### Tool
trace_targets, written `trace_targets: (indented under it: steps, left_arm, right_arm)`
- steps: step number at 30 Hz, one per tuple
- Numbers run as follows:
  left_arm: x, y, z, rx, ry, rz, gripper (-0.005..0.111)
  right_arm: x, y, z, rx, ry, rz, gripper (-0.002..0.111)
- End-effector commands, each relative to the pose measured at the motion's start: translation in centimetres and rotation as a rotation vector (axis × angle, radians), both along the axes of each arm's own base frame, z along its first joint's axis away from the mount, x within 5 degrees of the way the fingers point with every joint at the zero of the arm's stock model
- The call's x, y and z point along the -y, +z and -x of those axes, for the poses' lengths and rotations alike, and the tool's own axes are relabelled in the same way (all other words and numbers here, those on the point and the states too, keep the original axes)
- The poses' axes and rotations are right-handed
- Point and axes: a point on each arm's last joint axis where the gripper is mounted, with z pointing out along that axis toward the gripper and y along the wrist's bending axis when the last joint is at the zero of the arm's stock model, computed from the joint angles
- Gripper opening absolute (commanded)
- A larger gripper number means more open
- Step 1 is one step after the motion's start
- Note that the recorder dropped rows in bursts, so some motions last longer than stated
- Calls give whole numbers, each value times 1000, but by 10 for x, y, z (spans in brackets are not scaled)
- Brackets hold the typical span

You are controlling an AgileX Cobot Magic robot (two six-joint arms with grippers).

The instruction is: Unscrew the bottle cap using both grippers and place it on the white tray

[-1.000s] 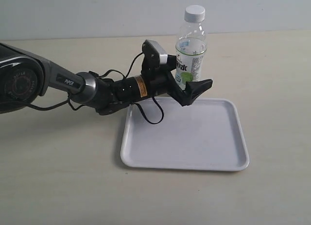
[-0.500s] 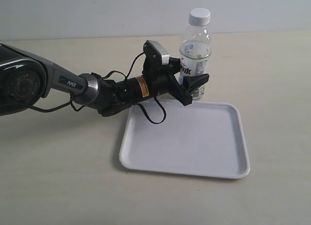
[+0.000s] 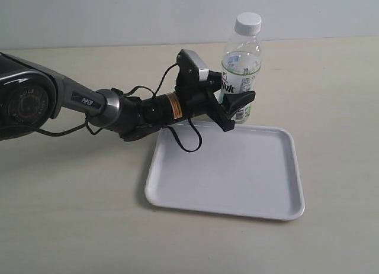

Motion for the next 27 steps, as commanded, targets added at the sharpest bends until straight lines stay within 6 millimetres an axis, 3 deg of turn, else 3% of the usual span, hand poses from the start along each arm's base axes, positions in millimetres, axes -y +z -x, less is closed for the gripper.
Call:
trace_targets:
  steps: [1, 11, 15, 19, 23, 27]
  left_arm:
    - [-7, 12, -8, 43, 5, 14, 0]
    - [-19, 17, -11, 90, -36, 52, 0]
    - [-17, 16, -9, 141, -56, 25, 0]
    - [-17, 16, -10, 142, -53, 26, 0]
    - [-17, 16, -10, 142, -53, 26, 0]
    - [-17, 16, -10, 142, -53, 26, 0]
  right_arm:
    - [1, -1, 0, 9, -8, 5, 0]
    - [1, 0, 0, 11, -9, 5, 0]
    - [2, 10, -2, 129, -18, 62, 0]
    - [1, 18, -2, 221, -32, -133, 0]
    - [2, 26, -2, 310, -41, -137, 0]
    - [7, 43, 1, 505, -72, -382, 0]
